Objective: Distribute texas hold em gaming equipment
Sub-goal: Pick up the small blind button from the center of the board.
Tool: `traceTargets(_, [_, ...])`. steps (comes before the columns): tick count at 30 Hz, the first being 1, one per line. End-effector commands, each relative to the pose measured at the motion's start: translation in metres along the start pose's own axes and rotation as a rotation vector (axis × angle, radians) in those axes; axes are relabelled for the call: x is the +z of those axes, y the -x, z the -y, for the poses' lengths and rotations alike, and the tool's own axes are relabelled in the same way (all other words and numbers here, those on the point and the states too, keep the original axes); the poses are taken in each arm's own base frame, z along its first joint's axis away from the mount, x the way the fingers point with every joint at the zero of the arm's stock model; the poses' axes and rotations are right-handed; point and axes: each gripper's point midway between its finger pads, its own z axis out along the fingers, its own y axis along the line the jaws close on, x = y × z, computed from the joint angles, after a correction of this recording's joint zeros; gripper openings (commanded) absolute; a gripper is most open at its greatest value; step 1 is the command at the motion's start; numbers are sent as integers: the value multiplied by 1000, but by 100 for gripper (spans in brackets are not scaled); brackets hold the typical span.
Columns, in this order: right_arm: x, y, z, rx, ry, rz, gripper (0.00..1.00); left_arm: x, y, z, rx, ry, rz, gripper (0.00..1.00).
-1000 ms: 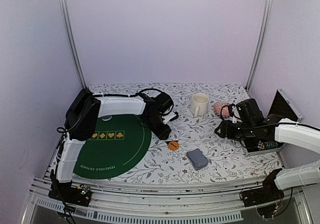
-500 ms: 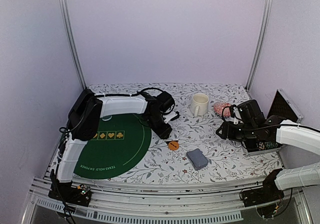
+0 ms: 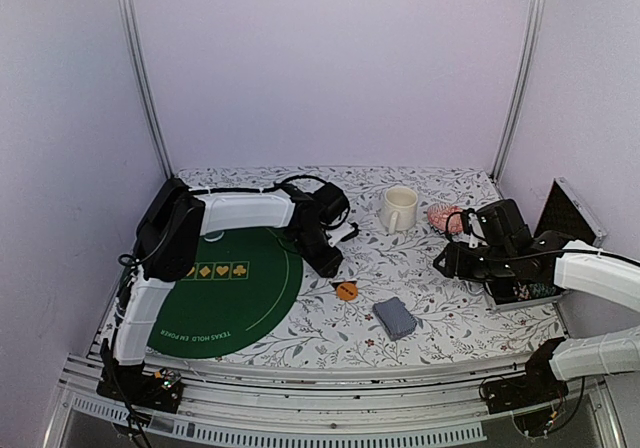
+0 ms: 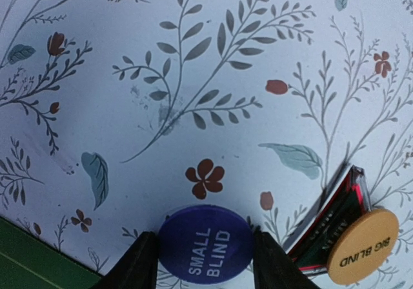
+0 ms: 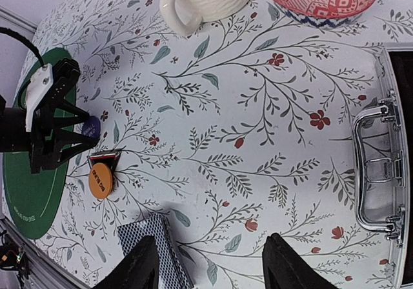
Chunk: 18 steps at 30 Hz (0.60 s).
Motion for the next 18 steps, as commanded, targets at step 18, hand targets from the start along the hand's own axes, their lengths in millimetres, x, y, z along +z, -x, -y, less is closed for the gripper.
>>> traceTargets(18, [-4,-1,7,16,-22,13,57,-38,2,13,-14,-37,60,43])
